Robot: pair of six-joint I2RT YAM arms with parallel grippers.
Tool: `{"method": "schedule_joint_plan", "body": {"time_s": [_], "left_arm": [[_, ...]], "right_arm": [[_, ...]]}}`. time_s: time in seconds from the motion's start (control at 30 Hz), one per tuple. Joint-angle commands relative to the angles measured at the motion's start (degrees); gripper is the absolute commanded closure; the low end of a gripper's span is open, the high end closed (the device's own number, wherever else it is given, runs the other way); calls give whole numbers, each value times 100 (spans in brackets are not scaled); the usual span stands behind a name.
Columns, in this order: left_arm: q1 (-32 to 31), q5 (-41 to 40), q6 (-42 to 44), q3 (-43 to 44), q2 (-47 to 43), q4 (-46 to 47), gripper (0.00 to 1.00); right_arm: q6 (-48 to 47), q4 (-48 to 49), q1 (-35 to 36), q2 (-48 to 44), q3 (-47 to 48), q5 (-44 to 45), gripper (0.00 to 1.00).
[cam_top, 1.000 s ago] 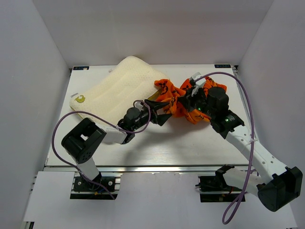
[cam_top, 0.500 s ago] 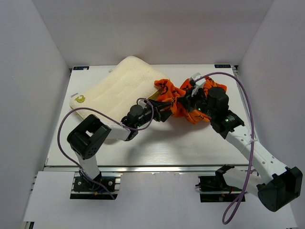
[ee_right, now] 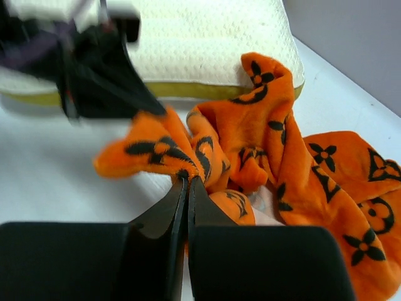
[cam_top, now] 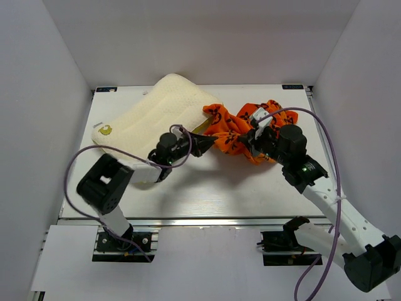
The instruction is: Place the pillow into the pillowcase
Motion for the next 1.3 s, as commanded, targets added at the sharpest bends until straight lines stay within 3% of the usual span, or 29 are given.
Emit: {"method": "schedule_joint_plan", "body": {"time_s": [0.0,0.03,0.07,0.1,0.17,0.3,0.37,0.43,0.47,0.53,0.63,0.8,0.87,0.9,0.93,1.07,1.27], "left_arm": [[463,871,1671,101,-1493,-1947,100],[638,959,2148,223,-1751,-2658,100],[709,1012,2597,390,-1979,-4110,100],[753,1048,3472,766,-2165,-4768,100],[780,1065,4215,1137,-2517,-6531,100],[771,1451,5438,1499,-2816,-8279,100],[771,1461,5650,1420,-3131,-8928,100],[762,1321,5993,1289,-3334,-9413,100],[762,1268,6099,1201,-3501,-9850,100],[762,1137,6293,851,-3668,-10274,100],[762,891,6293,262,-4055,-10373,100],[754,898,6293,-118,-4004,-10119,98],[754,820,6450,-22,-3907,-10162,81],[745,767,6529,48,-3811,-10345,56],[736,697,6626,145,-3766,-10460,48],[745,-266,7030,1038,-3713,-11207,35],[745,-1315,7303,2218,-3757,-11403,33]], "right_arm": [[-1063,-309,-7,-446,-273,-56,100],[-1239,-406,-7,-534,-344,-65,100],[-1467,-538,-7,-613,-405,-108,100],[-1783,-670,-7,-762,-450,-144,100],[-2039,-1100,-7,-895,-546,-362,100],[-2899,-2084,-7,-1229,-494,-1380,99],[-3156,-2697,-7,-1343,-424,-1637,88],[-3541,-3103,-7,-1388,-363,-1900,69],[-3578,-3401,-7,-1440,-284,-1937,48],[-3649,-3579,-7,-1484,-213,-1911,35],[-3457,-3484,-7,-1625,-178,-1692,29],[-2298,-2290,-7,-1204,-292,-657,29],[-1711,-2000,-7,-765,-274,-444,30],[-1524,-1668,-7,-598,-231,-269,30],[-1418,-1542,-7,-275,-204,-232,30],[-1214,-743,-7,544,-134,5,29],[-1671,120,-174,2082,445,-38,29]]}}
